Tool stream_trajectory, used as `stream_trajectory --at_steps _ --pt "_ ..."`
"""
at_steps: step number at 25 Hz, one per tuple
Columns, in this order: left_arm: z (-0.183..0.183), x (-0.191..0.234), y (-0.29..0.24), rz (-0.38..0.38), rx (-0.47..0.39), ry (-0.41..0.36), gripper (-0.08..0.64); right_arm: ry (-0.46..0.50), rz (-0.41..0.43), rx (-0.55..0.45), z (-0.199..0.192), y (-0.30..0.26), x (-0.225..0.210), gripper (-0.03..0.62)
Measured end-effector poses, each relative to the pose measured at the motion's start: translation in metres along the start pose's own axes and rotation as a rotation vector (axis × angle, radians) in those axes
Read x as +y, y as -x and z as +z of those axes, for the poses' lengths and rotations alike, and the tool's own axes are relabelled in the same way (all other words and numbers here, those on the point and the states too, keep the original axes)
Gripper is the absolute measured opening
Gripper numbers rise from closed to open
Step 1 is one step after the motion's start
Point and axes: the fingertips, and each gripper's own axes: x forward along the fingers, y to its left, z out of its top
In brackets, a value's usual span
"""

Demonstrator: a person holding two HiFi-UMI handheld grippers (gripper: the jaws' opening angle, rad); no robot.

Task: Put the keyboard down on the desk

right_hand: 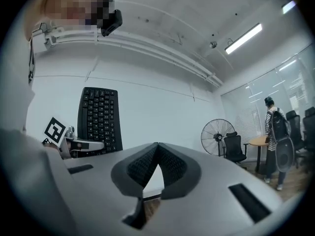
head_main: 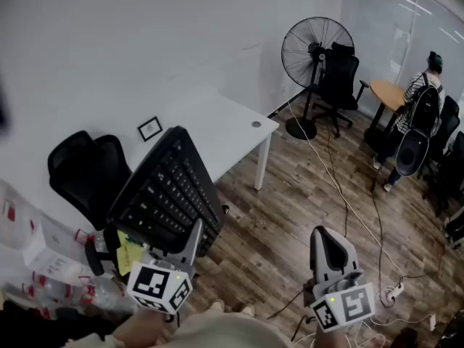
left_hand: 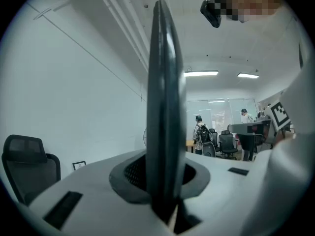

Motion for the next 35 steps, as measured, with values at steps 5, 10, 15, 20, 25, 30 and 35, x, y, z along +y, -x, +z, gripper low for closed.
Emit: stream_trajectory --at_steps 5,10,15,20,25,30,35 --pt "-0.001 -0.015 -0.002 0.001 0.001 0.005 0.089 0.011 0.009 0.002 -0.005 0.009 -0.01 0.025" --pt "-0.012 -0.03 -0.005 0.004 0.017 0.007 0.089 0.009 0.02 0.008 -0.012 0.015 -0.019 0.025" --pt "-0.018 -0.04 -0.013 -0.013 0.029 0.019 0.089 -0.007 0.03 0.011 -0.015 0.016 -0.028 0.023" --pt "-0.02 -0.038 -0.032 -0.025 0.016 0.016 0.089 0.012 0.024 0.021 -0.023 0.002 -0.04 0.023" --pt "-0.031 -0.029 -0.068 -0.037 0.036 0.016 0.089 0.017 0.011 0.04 -0.036 -0.025 -0.062 0.025" --pt "-0.036 -0.012 -0.117 -0.048 0.05 0.024 0.089 0.011 0.005 0.063 -0.048 -0.07 -0.088 0.024" --pt "-0.037 0.013 -0.178 -0.066 0.08 0.034 0.089 -0.017 0.011 0.071 -0.047 -0.13 -0.111 0.025"
